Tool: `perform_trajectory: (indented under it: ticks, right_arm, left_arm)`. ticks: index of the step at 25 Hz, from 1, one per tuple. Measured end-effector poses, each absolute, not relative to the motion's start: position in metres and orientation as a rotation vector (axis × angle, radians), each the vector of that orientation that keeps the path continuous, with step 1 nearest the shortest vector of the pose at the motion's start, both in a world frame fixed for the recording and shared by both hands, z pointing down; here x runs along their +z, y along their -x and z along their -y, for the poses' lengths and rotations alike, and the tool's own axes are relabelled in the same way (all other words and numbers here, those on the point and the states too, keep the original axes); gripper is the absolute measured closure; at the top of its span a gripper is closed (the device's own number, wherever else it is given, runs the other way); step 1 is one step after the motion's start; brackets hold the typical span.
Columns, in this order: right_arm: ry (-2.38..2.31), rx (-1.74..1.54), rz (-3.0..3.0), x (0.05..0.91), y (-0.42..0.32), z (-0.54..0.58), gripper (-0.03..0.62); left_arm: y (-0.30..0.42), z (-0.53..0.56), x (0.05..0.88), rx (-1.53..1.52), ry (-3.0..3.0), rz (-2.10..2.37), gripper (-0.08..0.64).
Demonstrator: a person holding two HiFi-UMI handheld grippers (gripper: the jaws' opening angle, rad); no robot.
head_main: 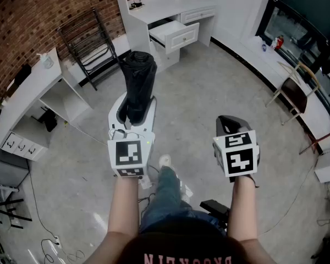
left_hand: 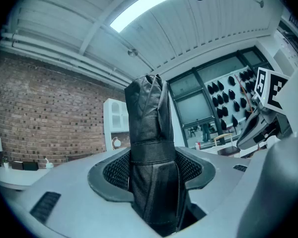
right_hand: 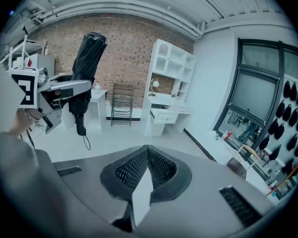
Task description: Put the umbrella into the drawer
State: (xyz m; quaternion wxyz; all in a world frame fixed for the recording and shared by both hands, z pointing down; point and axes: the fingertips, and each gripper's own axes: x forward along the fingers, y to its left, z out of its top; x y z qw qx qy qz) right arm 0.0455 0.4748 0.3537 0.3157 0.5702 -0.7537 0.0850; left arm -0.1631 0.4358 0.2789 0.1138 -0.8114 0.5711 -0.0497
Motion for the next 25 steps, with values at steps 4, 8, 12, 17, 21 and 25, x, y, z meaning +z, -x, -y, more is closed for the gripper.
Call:
perform_trajectory:
  ticks: [4,8,12,17,21,25]
  right_arm:
    - [-1.494,0.187,1.991,0.352,-0.041,-0.462,0.592]
    - [-1.482,0.104,2.009,0.344,-0.032,-0.436,0.592]
    - [-1.475,0.009,1.994,0.333,-0.026,-0.391,0.592]
    - [-1.470,-0.083,1.975,0.315,-0.023,-0.304,0.592]
    - [-1.489,-0.137,1.941,0.302,-0.017,-0.234,0.592]
    - [-1.507,-0.148,1.935,0.297,-0.013,-0.181,0.592]
  left_arm:
    - [0.166,-0.423,0.279,-0.145,2.379,-1.673,0.310]
    - [0.172,-0.397,0.278,-0.138,2.379,-1.672,0.310]
    - [0.178,-0.353,0.272,-0.118,2.374,-1.674,0.310]
    - [0.181,-0.267,0.260,-0.073,2.368,-1.674,0.310]
    - [0.188,-0.196,0.251,-0.045,2.373,-1.664,0.310]
    - [0.193,-0.142,0.246,-0.063,2.369,-1.639,0.310]
